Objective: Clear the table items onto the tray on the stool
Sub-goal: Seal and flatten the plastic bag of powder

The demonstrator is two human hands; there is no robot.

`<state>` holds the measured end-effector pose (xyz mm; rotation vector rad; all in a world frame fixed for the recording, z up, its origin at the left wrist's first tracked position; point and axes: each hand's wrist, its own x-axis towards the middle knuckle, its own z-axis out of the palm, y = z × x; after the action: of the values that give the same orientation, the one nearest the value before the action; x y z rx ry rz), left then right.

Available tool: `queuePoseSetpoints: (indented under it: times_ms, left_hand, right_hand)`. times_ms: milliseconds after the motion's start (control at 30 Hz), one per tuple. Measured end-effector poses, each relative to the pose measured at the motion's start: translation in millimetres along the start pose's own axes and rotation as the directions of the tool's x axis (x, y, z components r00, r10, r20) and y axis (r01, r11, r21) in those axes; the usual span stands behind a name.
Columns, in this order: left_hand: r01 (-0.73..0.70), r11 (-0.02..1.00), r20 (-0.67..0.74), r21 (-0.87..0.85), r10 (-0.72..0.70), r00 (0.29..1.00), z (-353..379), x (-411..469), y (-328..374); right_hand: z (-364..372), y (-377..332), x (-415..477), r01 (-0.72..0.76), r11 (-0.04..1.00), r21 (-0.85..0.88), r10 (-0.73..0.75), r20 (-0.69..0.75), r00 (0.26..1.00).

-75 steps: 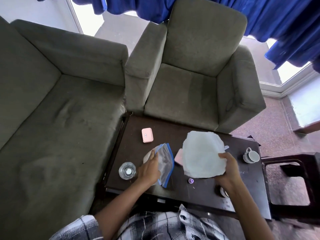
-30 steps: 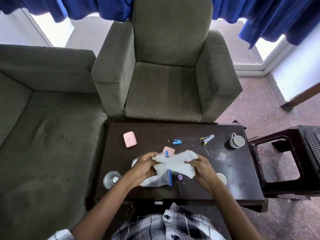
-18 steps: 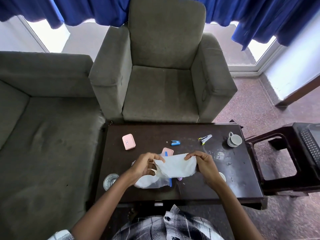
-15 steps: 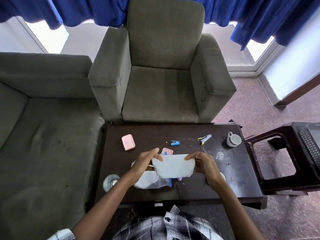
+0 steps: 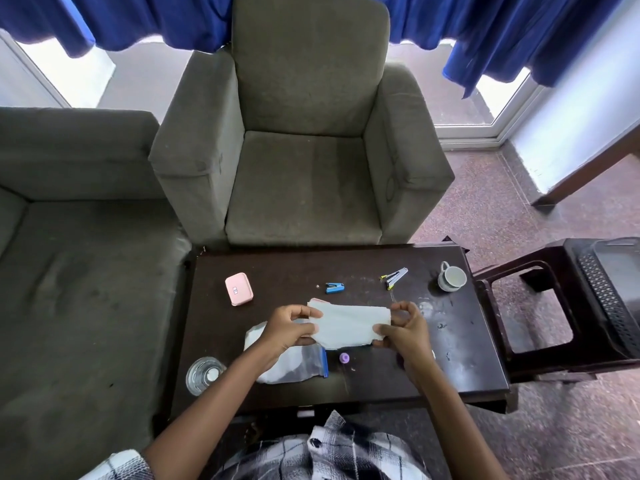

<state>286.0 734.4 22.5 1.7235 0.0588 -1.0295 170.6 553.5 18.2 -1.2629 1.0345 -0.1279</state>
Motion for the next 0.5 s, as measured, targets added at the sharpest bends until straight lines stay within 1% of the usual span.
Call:
queuePoseSetpoints:
  times_ms: [133, 267, 400, 500]
  left_hand:
    - [0.038, 0.994, 0.042, 0.103, -0.043, 0.998, 24.4, 12.8, 5.5]
    - [0.078, 0.988, 0.065, 0.137, -0.088, 0.994, 43.6, 28.1, 12.4]
    - [0.1, 0.982, 0.072, 0.158, -0.112, 0.991, 49.6, 38.4, 17.1]
    - [0.132, 0.976, 0.051, 0.174, -0.143, 0.988, 52.5, 43.7, 16.7]
  right_hand:
    - [-24.2, 5.0, 27.5, -0.062, 0.998, 0.01, 0.062, -0.081, 0.995]
    - [-56.4, 14.0, 66.4, -0.126, 0.992, -0.003, 0.121, -0.233, 0.965]
    - [-66.9, 32.0, 99.3, -0.19, 0.977, -0.095, 0.142, -0.374, 0.917]
    - [-64.7, 46.7, 119.8, -0.241, 0.958, -0.155, 0.161, -0.407, 0.899]
